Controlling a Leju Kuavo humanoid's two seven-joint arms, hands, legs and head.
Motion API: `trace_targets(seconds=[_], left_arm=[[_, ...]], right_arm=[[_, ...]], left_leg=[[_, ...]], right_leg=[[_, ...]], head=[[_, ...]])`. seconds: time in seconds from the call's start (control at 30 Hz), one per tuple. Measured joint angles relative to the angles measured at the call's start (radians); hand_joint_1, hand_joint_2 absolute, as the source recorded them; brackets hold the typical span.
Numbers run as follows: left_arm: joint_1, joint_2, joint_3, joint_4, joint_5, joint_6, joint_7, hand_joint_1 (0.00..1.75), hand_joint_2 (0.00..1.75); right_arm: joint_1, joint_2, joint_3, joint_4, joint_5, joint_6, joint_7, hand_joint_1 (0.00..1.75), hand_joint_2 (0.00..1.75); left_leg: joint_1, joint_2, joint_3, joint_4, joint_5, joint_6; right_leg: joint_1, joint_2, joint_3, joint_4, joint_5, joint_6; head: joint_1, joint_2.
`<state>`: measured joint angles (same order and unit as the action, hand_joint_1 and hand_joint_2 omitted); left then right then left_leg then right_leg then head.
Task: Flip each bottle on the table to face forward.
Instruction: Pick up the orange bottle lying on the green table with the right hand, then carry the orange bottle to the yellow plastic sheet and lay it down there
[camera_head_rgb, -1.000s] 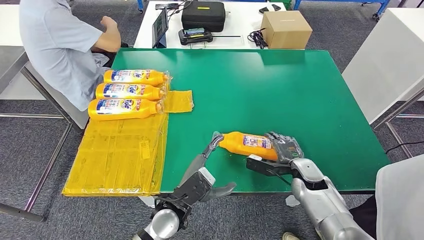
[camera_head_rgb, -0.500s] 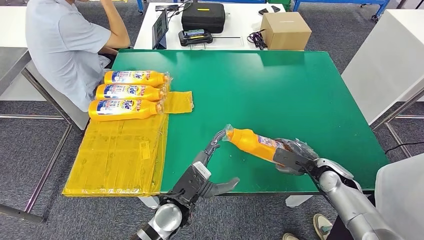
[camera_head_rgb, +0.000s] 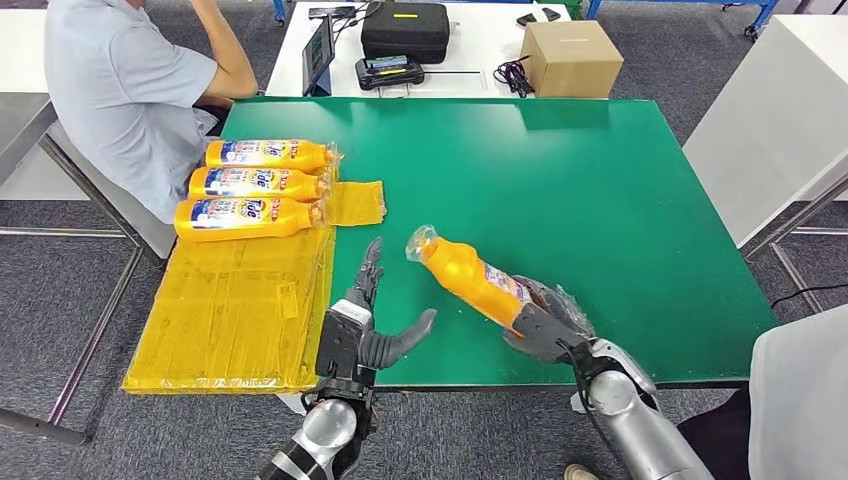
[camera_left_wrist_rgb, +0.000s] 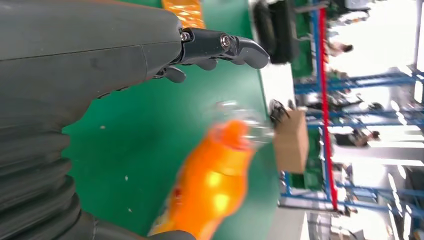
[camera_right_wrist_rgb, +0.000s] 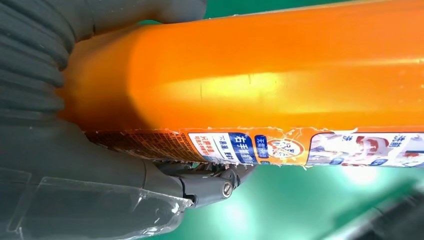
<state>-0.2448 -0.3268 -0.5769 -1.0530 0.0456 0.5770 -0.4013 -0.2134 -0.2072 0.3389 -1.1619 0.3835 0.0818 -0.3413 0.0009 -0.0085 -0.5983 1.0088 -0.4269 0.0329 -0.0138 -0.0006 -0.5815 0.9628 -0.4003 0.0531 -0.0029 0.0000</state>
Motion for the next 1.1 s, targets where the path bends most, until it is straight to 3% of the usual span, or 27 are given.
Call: trace_targets(seconds=[0.2, 0.43, 1.1], left_arm=[[-0.001, -0.001, 0.012, 0.039, 0.158, -0.105, 0.027, 0.00, 1.75], [0.003, 0.000, 0.021, 0.053, 0.395, -0.311, 0.132, 0.00, 1.75], [-0.028, 0.000, 0.003, 0.012, 0.344, -0.191, -0.012, 0.00, 1.75]], right_arm=[[0.047, 0.095, -0.013, -0.090, 0.016, -0.011, -0.023, 1.75, 1.75], [0.049, 0.131, -0.009, -0.110, 0.007, -0.007, -0.052, 1.75, 1.75], [-0.009, 0.200, 0.112, 0.054, -0.011, 0.004, -0.091, 1.75, 1.75]], left_leg=[[0.000, -0.001, -0.005, 0.000, 0.000, 0.000], [-0.001, -0.001, -0.008, 0.000, 0.000, 0.000], [-0.001, -0.001, -0.008, 0.000, 0.000, 0.000]], right_leg=[[0.000, 0.000, -0.004, 0.000, 0.000, 0.000], [-0.001, 0.000, -0.007, 0.000, 0.000, 0.000], [-0.001, 0.000, -0.008, 0.000, 0.000, 0.000]], head=[[0.000, 0.000], [0.000, 0.000], [0.001, 0.000]])
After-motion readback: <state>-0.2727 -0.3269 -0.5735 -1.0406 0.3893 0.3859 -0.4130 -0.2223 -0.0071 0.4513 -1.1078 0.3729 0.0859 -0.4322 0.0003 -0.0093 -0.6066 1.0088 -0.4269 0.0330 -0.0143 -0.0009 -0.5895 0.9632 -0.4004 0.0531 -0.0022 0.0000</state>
